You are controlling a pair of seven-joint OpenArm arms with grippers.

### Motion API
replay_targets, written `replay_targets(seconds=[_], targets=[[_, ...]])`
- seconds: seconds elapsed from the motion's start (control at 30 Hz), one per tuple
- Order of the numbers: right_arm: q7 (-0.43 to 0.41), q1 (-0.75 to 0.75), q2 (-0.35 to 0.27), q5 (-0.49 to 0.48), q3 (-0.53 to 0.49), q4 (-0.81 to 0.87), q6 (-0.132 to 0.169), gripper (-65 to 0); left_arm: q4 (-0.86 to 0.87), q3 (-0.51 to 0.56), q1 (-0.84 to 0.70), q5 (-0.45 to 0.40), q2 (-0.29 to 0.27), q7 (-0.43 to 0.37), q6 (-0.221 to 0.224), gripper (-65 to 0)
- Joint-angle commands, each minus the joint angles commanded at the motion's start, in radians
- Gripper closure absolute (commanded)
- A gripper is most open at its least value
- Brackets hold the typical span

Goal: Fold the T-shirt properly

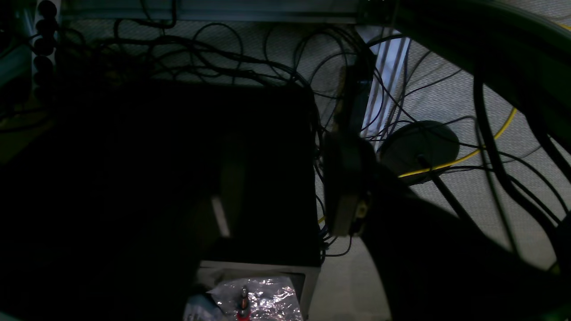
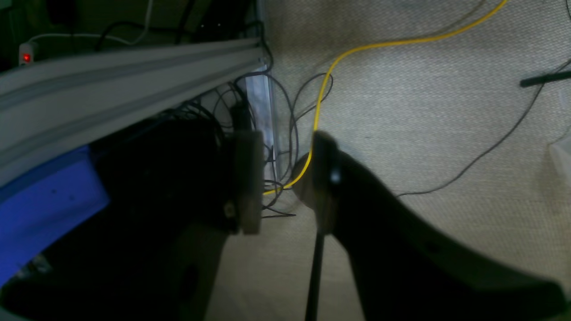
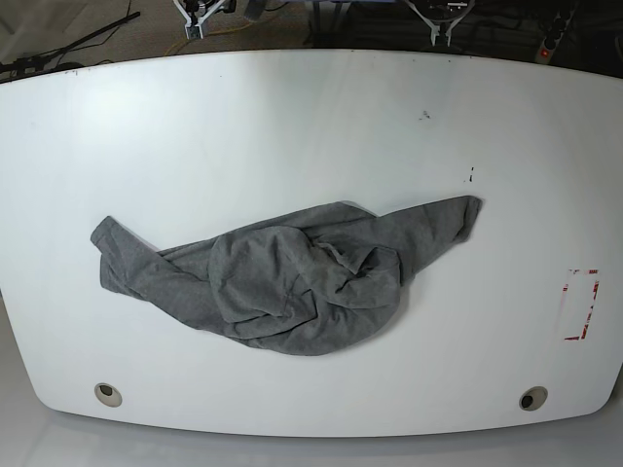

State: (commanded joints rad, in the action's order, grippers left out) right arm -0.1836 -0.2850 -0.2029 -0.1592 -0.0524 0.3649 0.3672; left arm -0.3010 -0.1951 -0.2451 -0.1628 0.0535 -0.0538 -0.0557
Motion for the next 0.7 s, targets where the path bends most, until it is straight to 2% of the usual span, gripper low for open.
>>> replay_targets(seconds=[0.03,0.37,0.5,0.7], targets=[[-0.001,0.06,0.027,-0.007,0.001,-0.06,-0.006,-17.1,0.125,0.026,0.077,0.002,-0.016,-0.024,0.047,-25.3],[-0.001,0.066,0.027,-0.007,0.001,-0.06,-0.006,-16.8,0.122,0.026,0.066,0.002,-0.016,-0.025,0.047,-25.3],[-0.006,0.059,0.027,-0.007,0.001,-0.057,-0.006,-16.6,0.087,0.026,0.036,0.002,-0.016,-0.073,0.047,-25.3],[-0.084,0.02,0.024,-0.007,0.001,-0.057,-0.006,-16.6,0.027,0.026,-0.006,0.002,-0.016,-0.077,0.047,-25.3]])
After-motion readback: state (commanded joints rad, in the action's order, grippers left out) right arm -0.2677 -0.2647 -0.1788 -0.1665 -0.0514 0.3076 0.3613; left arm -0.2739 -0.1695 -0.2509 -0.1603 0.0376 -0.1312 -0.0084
